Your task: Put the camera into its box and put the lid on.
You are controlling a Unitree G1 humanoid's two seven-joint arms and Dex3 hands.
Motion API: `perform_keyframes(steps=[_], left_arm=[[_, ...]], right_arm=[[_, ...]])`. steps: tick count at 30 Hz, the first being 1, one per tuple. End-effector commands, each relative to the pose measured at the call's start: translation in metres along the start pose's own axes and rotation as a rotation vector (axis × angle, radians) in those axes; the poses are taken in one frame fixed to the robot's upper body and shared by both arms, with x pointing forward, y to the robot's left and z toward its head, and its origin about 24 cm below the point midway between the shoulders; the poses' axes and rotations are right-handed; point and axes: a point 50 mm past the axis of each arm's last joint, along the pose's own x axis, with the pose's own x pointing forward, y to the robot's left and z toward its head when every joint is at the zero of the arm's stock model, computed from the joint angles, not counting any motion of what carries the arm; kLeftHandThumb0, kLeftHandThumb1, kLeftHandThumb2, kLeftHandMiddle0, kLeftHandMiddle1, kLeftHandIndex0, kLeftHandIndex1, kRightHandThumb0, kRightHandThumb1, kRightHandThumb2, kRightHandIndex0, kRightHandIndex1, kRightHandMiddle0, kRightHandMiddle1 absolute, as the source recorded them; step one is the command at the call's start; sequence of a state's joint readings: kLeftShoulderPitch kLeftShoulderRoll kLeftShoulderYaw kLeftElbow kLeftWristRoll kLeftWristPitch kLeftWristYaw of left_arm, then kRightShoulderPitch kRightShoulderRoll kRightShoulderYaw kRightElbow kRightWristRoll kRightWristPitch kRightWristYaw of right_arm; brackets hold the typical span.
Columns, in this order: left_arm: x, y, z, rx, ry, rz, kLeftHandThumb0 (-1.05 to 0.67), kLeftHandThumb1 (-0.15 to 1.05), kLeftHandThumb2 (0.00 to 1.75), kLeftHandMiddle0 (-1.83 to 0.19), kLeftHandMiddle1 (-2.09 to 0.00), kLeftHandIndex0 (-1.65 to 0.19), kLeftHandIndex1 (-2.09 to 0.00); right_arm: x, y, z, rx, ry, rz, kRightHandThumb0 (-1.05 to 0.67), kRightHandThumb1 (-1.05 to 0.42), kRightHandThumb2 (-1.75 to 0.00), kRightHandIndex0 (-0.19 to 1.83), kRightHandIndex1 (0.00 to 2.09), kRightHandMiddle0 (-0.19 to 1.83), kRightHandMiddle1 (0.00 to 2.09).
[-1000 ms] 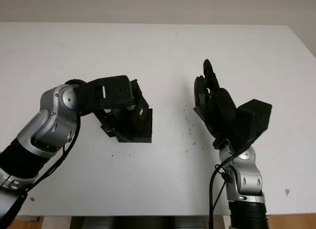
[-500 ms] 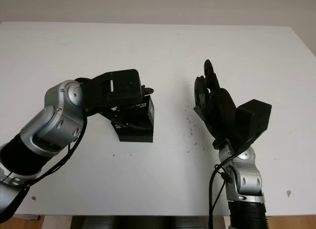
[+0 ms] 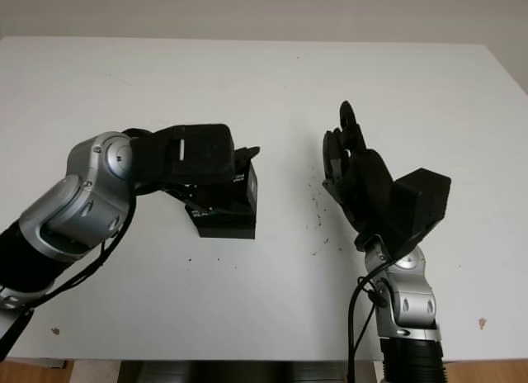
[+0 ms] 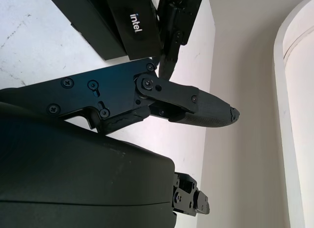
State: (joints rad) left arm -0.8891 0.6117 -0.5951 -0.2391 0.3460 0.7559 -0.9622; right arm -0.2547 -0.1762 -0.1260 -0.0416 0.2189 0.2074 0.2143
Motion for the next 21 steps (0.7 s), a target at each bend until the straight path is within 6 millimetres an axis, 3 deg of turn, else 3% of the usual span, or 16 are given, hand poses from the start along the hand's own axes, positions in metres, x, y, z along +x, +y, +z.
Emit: perform_keyframes(steps=[1,9,14,21], left_arm=[[0.005,-0.012,0.007,0.042,-0.061,-0.066,-0.54,1.05,0.38,0.19,0.0,0.19,0.0],[-0.013,-0.013,0.016,0.178,-0.17,-0.09,-0.67,1.05,0.52,0.19,0.0,0.19,0.0],[-0.025,-0.003,0.019,0.216,-0.245,0.001,-0.74,1.05,0.61,0.19,0.0,0.19,0.0],[-0.032,0.01,0.016,0.179,-0.263,0.063,-0.76,1.05,0.62,0.19,0.0,0.19,0.0]], right_arm=[[-0.001,0.0,-0.001,-0.007,-0.007,-0.001,-0.65,-1.05,-0.63,-0.19,0.02,-0.18,0.05],[-0.001,0.0,-0.002,-0.009,-0.013,0.002,-0.63,-1.05,-0.65,-0.19,0.03,-0.19,0.05],[-0.002,-0.001,-0.003,-0.011,-0.014,0.003,-0.63,-1.05,-0.66,-0.19,0.02,-0.19,0.04],[-0.002,0.0,-0.003,-0.007,-0.011,0.002,-0.62,-1.05,-0.64,-0.19,0.02,-0.18,0.05]])
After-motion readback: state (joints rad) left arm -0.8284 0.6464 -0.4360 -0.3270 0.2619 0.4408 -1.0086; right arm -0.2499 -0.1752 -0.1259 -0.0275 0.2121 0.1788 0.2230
